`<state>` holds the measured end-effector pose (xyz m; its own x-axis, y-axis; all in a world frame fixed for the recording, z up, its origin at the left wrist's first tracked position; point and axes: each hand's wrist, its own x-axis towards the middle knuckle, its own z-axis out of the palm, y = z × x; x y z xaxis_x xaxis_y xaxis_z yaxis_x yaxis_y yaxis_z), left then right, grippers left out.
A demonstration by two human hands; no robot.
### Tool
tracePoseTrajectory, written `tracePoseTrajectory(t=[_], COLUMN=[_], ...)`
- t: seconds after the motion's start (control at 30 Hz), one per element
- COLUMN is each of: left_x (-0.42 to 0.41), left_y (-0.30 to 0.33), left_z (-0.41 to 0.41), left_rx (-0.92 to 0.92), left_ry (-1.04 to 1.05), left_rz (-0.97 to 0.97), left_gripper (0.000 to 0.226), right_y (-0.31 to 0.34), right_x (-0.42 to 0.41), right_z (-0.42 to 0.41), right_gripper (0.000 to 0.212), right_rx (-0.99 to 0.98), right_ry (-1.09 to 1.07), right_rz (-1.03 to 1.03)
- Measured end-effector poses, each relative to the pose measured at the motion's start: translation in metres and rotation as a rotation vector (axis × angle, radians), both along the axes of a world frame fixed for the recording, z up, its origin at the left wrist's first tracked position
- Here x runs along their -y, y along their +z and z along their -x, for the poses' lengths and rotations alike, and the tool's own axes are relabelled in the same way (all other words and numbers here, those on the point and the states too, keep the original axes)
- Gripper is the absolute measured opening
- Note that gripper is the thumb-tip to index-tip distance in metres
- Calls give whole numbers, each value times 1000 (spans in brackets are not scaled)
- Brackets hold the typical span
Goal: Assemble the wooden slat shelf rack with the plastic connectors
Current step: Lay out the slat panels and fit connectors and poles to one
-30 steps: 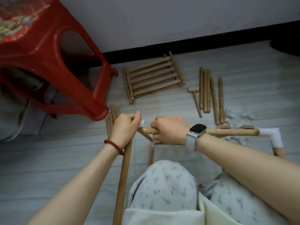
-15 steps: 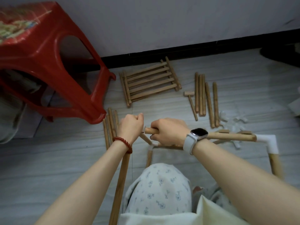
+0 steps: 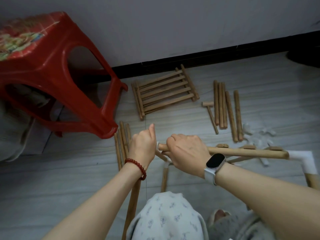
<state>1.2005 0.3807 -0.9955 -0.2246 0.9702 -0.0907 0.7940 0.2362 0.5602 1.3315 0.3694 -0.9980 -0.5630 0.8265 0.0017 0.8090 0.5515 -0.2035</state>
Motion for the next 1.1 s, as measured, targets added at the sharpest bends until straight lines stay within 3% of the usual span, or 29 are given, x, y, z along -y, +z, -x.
tracePoseTrajectory(t=[0.9,1.1], left_x=[15,9], left_y=[-5,-2], left_z=[5,1], left_rx=[-27,-51], left_ry=[-64,-80], left_rz=[-55,32], left_gripper=[51,52], right_y=[10,9], right_x=[8,5], right_z=[5,1], right_gripper=[26,21], right_rx=[-79,-57], right_ry=[-27,-43], right_rz=[176,195])
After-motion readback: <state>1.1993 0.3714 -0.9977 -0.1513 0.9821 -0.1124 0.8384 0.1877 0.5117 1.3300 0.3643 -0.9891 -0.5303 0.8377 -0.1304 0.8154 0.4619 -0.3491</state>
